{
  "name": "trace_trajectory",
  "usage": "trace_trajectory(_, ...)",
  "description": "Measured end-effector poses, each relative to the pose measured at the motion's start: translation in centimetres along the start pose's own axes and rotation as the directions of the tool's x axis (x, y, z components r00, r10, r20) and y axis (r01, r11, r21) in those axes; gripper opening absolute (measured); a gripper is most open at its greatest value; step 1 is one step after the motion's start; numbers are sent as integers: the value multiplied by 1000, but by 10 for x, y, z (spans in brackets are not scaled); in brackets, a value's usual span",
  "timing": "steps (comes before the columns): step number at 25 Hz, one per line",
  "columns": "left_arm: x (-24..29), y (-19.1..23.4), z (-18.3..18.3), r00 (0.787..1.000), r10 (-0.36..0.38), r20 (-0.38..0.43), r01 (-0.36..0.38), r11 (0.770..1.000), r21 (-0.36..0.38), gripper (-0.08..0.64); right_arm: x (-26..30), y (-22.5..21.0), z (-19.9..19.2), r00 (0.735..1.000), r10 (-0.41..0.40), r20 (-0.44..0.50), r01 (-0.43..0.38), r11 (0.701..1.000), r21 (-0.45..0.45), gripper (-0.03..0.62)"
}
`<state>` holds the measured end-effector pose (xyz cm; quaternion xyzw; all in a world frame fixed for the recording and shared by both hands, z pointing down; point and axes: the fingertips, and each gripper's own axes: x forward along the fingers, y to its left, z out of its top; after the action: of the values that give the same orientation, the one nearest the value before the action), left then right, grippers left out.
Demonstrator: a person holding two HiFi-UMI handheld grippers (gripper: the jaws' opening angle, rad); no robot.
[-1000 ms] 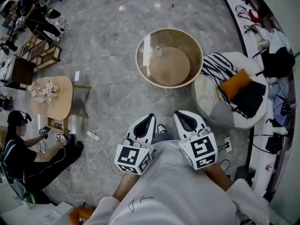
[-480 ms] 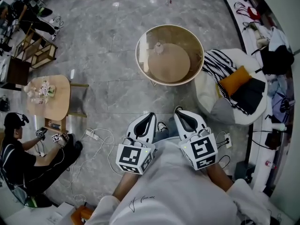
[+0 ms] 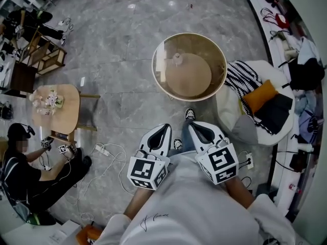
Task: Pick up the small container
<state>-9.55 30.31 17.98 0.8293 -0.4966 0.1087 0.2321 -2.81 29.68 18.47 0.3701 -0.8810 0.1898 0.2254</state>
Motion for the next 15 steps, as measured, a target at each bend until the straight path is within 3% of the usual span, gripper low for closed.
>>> trace_trajectory(15, 101, 38, 61, 999, -22, -39, 22, 1000, 9, 17, 69, -84, 57, 997, 75, -16, -75, 997, 4, 11)
